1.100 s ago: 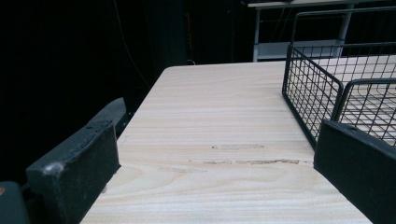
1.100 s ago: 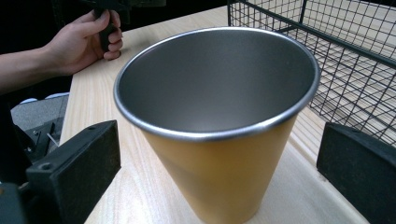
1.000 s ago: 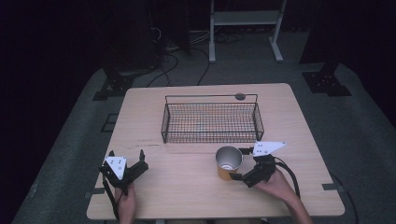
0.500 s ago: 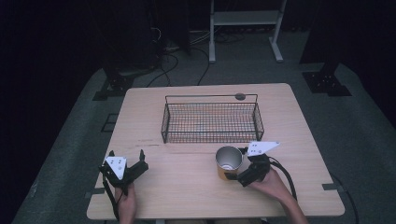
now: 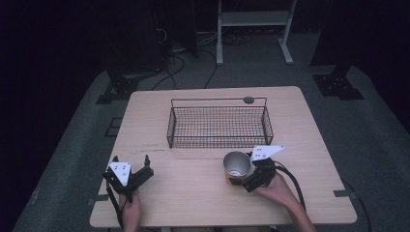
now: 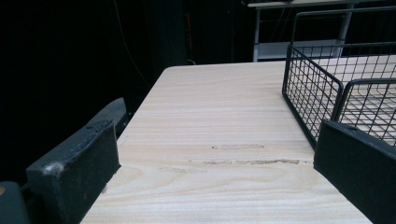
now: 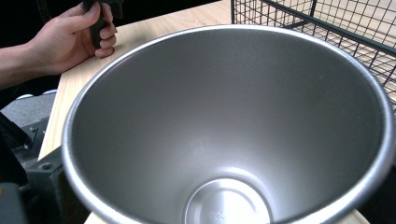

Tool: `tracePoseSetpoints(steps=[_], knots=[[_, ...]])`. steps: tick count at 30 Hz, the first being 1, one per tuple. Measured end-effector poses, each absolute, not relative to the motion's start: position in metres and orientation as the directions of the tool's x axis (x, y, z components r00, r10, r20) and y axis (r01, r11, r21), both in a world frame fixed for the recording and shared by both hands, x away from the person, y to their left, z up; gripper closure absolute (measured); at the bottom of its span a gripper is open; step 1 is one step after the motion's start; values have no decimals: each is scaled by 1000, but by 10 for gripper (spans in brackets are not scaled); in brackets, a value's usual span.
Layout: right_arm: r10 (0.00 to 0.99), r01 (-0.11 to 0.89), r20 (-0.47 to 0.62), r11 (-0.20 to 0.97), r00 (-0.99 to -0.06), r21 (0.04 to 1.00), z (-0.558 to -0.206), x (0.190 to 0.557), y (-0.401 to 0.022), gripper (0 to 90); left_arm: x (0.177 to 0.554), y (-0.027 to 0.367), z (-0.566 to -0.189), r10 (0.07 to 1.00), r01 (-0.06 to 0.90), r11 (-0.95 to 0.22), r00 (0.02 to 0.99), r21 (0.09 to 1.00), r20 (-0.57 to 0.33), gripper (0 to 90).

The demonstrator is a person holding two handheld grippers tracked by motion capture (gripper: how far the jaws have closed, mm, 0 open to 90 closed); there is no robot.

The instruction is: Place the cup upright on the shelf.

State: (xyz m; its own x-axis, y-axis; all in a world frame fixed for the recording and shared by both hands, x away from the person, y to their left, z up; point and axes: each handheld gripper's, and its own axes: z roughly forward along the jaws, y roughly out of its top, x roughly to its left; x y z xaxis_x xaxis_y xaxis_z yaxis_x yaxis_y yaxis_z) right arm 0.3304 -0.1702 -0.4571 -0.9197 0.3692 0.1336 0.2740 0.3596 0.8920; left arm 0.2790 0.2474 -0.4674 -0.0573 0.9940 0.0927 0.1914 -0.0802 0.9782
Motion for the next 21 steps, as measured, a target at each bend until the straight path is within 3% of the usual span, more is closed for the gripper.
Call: tracePoseSetpoints(steps=[21], knots=[[372, 273, 133, 354, -919, 894, -456, 332, -168, 0, 279, 248, -467, 994, 190, -76, -57, 979, 89, 0]])
